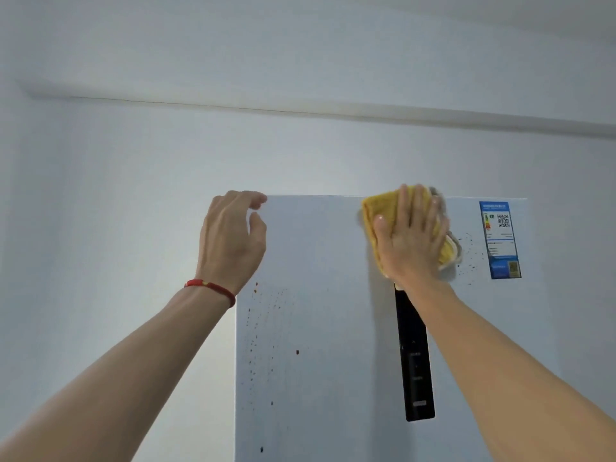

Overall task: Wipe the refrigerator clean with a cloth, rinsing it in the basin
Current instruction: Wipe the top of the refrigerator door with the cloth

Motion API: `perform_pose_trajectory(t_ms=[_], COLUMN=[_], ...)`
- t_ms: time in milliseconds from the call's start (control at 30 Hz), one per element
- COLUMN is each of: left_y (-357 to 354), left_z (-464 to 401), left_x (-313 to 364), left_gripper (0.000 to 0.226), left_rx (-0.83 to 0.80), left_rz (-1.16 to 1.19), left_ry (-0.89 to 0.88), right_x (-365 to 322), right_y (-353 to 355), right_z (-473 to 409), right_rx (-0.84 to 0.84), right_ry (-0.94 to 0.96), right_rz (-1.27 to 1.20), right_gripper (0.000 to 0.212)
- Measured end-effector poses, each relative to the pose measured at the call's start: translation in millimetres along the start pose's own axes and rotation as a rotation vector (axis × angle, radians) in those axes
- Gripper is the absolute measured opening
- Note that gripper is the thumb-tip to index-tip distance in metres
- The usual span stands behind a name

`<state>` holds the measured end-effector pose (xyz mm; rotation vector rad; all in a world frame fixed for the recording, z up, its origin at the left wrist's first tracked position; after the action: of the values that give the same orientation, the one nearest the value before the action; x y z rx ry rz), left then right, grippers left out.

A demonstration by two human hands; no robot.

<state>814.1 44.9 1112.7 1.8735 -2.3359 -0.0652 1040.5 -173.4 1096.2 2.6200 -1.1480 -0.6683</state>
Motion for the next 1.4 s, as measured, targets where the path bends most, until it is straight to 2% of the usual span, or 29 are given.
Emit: perform_pose_trajectory(t_ms=[67, 100, 133, 200, 267, 333, 400, 533, 633, 733, 867, 967, 1033, 1067, 1133, 1233, 1300, 1367, 1400], left_y=[4, 4, 1, -6, -17, -34, -56, -88, -112, -134, -147, -139, -128, -124, -114, -119, -129, -135, -134], left_z=[-1, -2, -3, -4, -4, -3, -1, -1, -1, -2, 6, 19, 27, 30, 33, 34, 39, 45, 48], left_x=[3, 4, 5, 12, 27, 47, 66, 87, 109, 122, 125, 115, 103, 97, 87, 97, 116, 127, 127], left_gripper=[0.023, 0.021, 0.021, 0.02, 0.02, 0.02, 0.023, 0.04, 0.04, 0.038, 0.037, 0.038, 0.033, 0.033, 0.032, 0.029, 0.028, 0.031, 0.032], left_rx=[0.049, 0.046, 0.04, 0.046, 0.059, 0.056, 0.032, -0.003, -0.05, -0.107, -0.149, -0.14, -0.132, -0.11, -0.04, 0.054, 0.069, 0.058, 0.057], left_rz=[0.046, 0.089, 0.13, 0.169, 0.154, 0.133, 0.105, 0.028, -0.021, -0.038, -0.044, -0.077, -0.094, -0.091, -0.075, -0.038, -0.04, -0.047, -0.045], left_ry=[-0.043, -0.037, -0.025, -0.014, -0.056, -0.112, -0.137, -0.098, -0.121, -0.083, -0.002, 0.015, 0.028, 0.043, 0.096, 0.11, 0.059, -0.006, -0.033], right_x=[-9, -28, -56, -119, -156, -149, -113, -1, 92, 154, 194, 210, 201, 187, 132, 24, -12, 3, 26], right_y=[-2, -6, -11, -22, -31, -32, -22, 3, 22, 32, 39, 38, 29, 24, 10, -9, -21, -14, -8], right_z=[0, 2, 6, 24, 43, 43, 33, 5, -18, -31, -46, -44, -29, -22, -8, 23, 44, 44, 36], right_rx=[0.017, 0.009, 0.002, -0.019, -0.05, -0.09, -0.07, -0.078, -0.103, -0.114, -0.081, -0.027, -0.024, -0.015, -0.006, -0.037, -0.091, -0.068, -0.046], right_ry=[-0.124, -0.1, -0.003, 0.311, 0.574, 0.727, 0.772, 0.522, 0.289, 0.148, -0.033, -0.306, -0.482, -0.487, -0.282, 0.311, 0.644, 0.775, 0.726], right_rz=[-0.054, -0.053, -0.037, 0.03, 0.138, 0.26, 0.316, 0.168, 0.109, 0.062, -0.032, -0.175, -0.259, -0.238, -0.153, 0.02, 0.179, 0.253, 0.235], right_gripper=[0.073, 0.072, 0.072, 0.072, 0.074, 0.078, 0.078, 0.075, 0.075, 0.076, 0.076, 0.073, 0.072, 0.072, 0.072, 0.074, 0.075, 0.077, 0.077])
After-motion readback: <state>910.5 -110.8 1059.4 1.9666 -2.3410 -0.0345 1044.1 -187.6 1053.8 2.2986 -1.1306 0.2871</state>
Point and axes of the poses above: each hand's wrist, its own z-axis away from the middle knuckle, its own y-axis out of the back of the hand, x = y × z, the point moved 7 cm from there along -z, towards the middle knuckle, and after that the axes turned 6 degrees about -x, right-handed, at the moved point
